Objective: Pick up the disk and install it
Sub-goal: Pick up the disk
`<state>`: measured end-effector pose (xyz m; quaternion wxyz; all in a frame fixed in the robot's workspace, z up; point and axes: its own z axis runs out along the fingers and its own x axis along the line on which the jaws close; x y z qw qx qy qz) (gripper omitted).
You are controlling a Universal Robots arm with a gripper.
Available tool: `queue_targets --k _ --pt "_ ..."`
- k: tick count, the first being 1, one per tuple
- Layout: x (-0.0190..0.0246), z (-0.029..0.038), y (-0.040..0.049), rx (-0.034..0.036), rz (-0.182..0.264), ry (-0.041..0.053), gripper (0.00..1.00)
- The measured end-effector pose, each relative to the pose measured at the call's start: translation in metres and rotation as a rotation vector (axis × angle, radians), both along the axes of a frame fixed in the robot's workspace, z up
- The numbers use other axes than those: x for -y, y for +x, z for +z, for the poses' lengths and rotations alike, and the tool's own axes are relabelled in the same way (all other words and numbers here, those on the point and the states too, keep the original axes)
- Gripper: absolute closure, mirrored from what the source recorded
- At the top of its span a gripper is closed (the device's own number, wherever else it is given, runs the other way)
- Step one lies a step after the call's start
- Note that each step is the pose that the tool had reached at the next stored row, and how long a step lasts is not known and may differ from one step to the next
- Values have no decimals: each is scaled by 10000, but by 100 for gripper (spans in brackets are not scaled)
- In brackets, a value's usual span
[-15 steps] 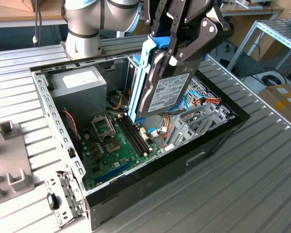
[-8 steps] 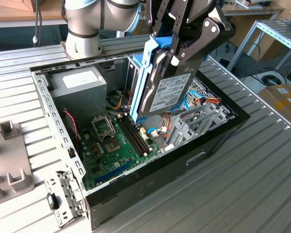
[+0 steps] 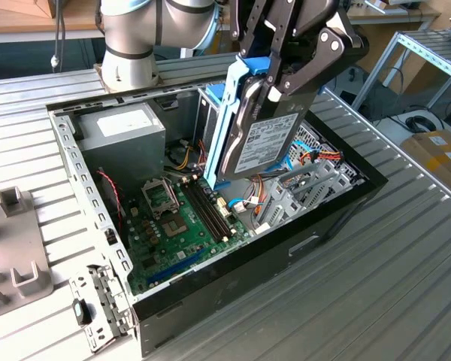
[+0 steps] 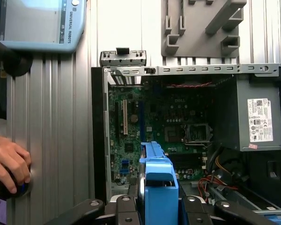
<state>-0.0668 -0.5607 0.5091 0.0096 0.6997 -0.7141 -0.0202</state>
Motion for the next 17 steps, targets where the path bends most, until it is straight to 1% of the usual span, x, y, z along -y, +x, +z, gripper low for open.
queue_targets --k 8,11,17 --pt "0 -3 33 0 0 -17 63" --pt "0 -10 93 0 0 -51 63" --pt "0 -12 112 0 0 -62 63"
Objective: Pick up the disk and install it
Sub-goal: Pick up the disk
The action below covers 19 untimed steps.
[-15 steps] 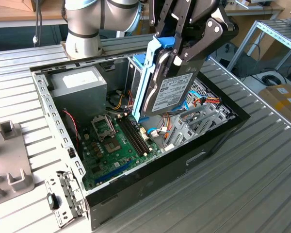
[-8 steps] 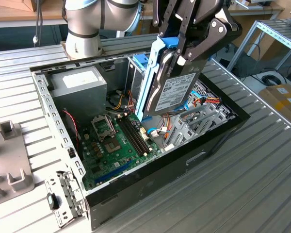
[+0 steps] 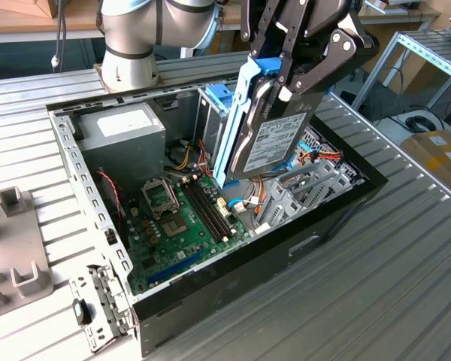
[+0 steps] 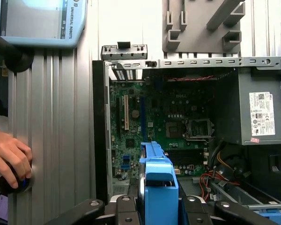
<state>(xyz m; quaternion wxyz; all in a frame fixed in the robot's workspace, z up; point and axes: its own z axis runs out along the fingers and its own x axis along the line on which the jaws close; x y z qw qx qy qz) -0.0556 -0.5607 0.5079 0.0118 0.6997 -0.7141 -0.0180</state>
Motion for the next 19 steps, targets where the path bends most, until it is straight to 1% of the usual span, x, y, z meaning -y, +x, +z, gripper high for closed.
queue_targets --k 19 --pt "0 -7 72 0 0 -36 63"
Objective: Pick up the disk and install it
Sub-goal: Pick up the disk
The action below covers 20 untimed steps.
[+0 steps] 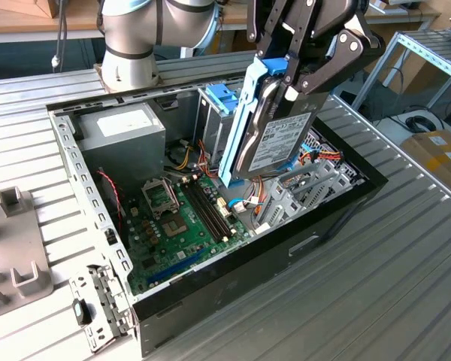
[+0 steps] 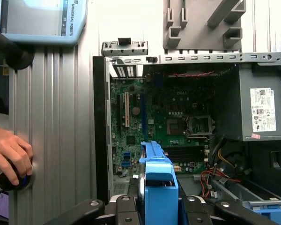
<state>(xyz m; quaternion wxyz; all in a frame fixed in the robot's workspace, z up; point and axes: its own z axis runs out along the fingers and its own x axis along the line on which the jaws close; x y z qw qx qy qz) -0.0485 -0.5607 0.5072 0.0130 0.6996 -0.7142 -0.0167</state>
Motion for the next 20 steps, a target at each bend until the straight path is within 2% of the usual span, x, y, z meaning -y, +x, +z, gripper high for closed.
queue_targets --k 20 --pt "0 -7 89 0 0 -55 63"
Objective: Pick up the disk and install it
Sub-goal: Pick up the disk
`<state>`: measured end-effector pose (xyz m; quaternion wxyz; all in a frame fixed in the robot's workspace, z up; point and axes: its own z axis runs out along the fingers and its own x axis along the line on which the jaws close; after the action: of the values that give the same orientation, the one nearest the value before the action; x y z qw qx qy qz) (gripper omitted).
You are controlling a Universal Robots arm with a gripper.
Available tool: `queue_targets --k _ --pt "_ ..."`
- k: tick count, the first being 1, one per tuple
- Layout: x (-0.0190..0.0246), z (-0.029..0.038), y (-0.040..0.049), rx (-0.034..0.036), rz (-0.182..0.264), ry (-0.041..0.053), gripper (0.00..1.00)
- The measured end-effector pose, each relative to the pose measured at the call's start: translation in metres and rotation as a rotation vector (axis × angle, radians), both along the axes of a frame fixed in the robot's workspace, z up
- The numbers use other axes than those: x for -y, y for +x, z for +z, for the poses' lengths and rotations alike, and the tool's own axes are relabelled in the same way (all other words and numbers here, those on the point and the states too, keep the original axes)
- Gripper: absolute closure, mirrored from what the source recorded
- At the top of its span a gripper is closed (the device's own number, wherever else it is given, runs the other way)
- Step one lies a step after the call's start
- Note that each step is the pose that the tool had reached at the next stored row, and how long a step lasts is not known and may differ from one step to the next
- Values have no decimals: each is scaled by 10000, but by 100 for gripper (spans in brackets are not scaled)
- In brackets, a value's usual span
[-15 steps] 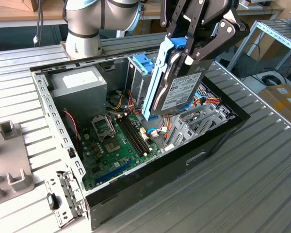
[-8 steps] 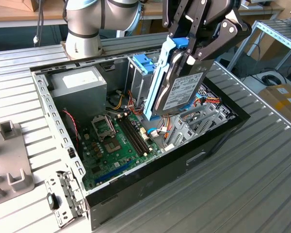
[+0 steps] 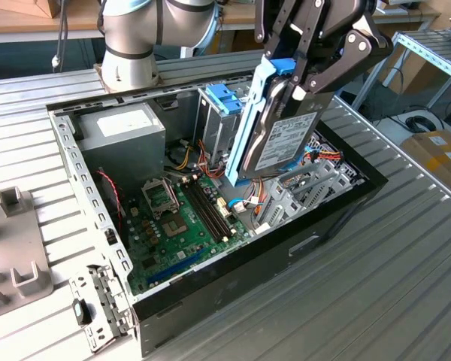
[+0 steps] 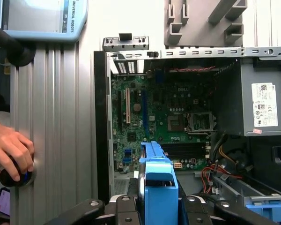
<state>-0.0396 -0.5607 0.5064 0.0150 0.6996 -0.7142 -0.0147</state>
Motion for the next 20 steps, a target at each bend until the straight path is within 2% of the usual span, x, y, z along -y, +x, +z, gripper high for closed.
queue_targets --k 20 --pt "0 -7 102 0 0 -44 63"
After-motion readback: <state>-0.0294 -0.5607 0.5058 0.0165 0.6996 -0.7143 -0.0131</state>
